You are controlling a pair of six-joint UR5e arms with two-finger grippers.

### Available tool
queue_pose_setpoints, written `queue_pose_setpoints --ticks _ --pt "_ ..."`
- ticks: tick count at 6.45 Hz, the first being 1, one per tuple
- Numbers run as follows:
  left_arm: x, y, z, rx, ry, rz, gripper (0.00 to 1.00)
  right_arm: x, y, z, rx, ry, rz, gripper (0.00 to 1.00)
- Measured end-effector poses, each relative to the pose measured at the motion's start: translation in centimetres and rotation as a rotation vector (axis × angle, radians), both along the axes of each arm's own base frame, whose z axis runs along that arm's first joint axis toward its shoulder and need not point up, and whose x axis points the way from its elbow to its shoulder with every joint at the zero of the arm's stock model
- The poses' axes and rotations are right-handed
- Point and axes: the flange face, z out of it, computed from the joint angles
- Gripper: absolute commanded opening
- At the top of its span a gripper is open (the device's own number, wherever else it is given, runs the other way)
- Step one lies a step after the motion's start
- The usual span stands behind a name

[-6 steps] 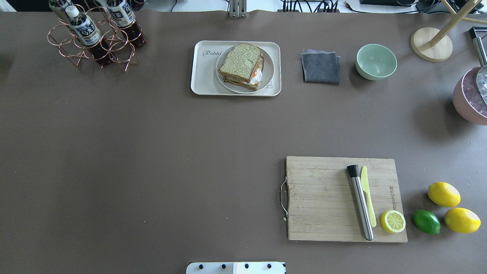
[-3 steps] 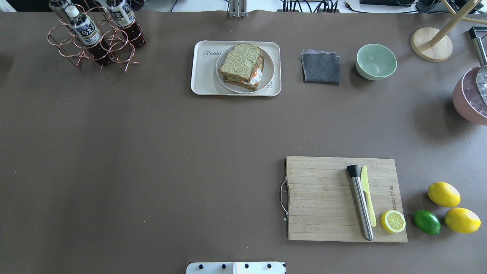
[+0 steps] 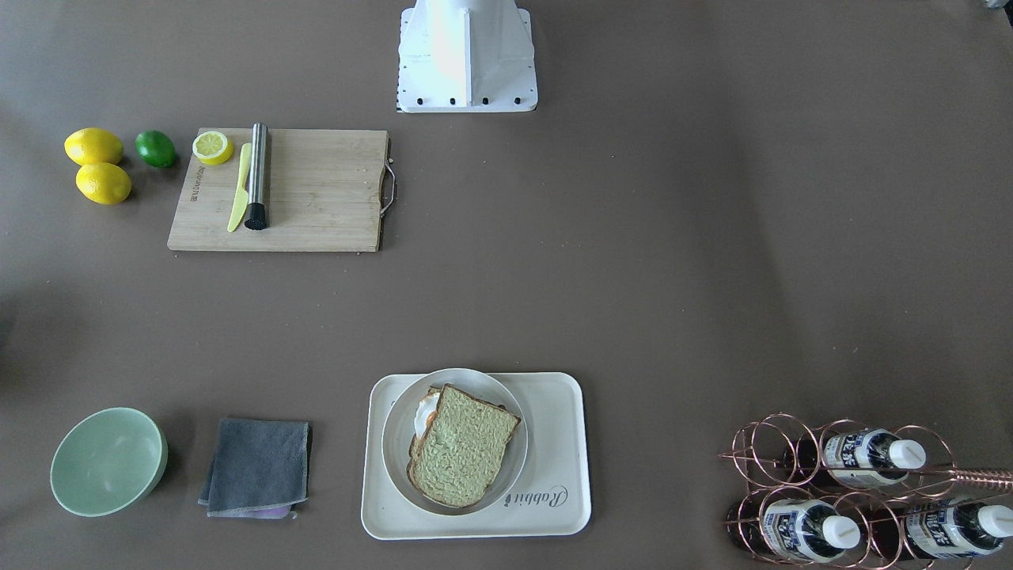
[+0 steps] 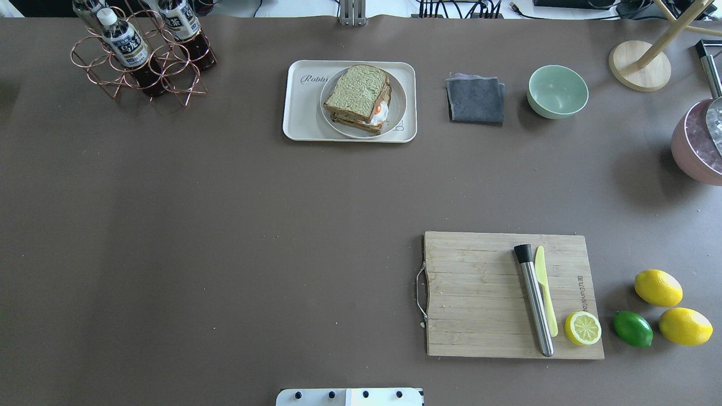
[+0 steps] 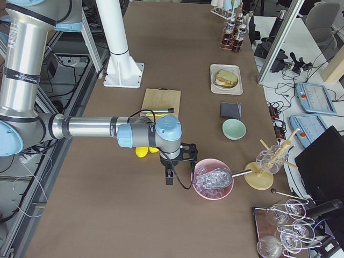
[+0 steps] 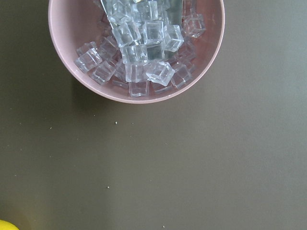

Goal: Make sandwich and place on tray

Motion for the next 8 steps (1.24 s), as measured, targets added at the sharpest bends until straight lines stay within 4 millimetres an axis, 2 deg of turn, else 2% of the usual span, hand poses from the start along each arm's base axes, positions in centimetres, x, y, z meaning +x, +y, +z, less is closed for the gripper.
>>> queue_pose_setpoints --ticks 3,8 --pt "0.3 0.4 0.8 -0.035 -0.037 -0.014 0.98 0.0 0.9 1.4 -0.037 0.0 0.006 1.0" --pt "0.3 0.5 0.8 -0.036 -0.039 -0.013 0.98 -0.3 1.6 3.2 -0.086 -0.047 0.007 1.0"
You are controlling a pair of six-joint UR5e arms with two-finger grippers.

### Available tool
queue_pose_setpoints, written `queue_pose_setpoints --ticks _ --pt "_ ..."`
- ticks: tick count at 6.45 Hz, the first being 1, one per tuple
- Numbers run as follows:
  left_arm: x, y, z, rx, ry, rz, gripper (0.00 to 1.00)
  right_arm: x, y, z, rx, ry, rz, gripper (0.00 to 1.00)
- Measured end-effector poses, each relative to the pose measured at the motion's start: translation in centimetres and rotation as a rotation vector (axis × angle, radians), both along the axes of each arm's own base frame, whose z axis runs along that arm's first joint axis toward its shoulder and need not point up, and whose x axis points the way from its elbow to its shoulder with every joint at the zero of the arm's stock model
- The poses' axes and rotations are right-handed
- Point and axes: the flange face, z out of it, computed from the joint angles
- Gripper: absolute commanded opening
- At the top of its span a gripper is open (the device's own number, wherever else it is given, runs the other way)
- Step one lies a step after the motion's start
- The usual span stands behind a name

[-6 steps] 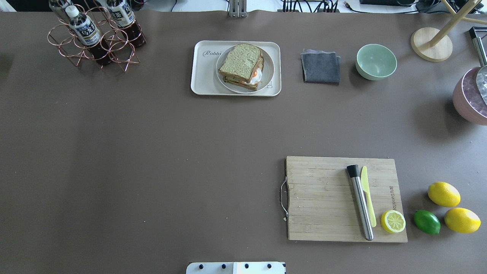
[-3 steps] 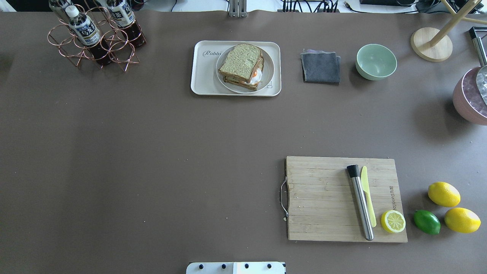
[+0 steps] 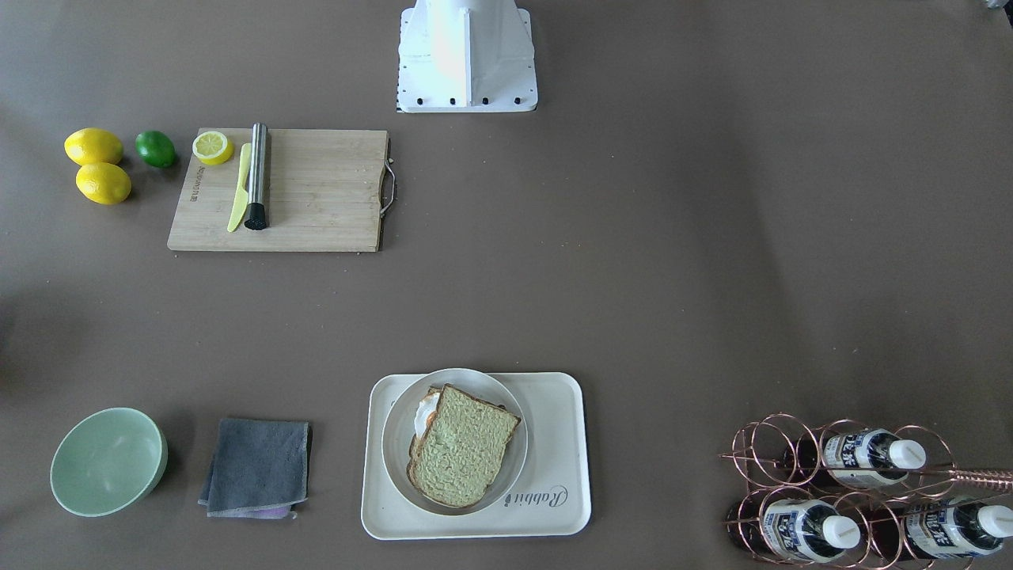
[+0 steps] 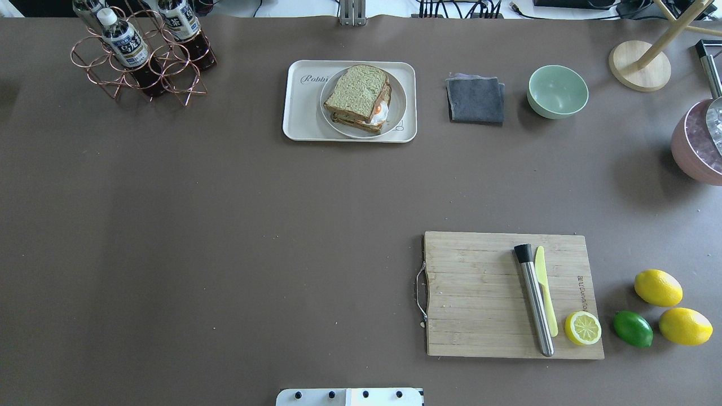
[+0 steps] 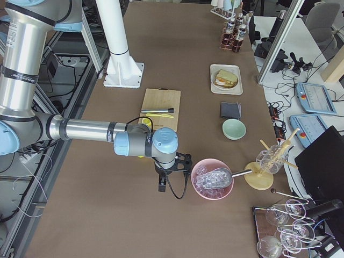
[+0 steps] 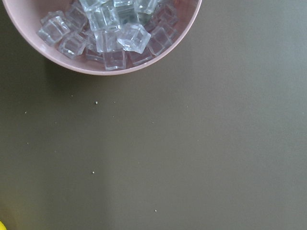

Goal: Make sandwich and place on tray

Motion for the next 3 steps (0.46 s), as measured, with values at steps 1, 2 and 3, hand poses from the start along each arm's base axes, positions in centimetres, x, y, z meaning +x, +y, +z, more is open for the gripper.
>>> queue_pose_setpoints --ticks 1,2,3 --pt "0.01 0.0 0.05 -0.001 0.0 0.0 0.98 -0.08 0.02 0.03 -0.001 -0.01 0.0 1.0" --pt "0.02 0.03 0.11 -0.002 0.0 0.0 0.98 -0.1 0.03 0.03 -0.002 -0.014 0.0 1.0" --pt "0.06 0.06 0.15 -0.003 0.001 0.0 0.98 -0.11 0.03 0.04 -0.002 -0.015 -0.001 1.0"
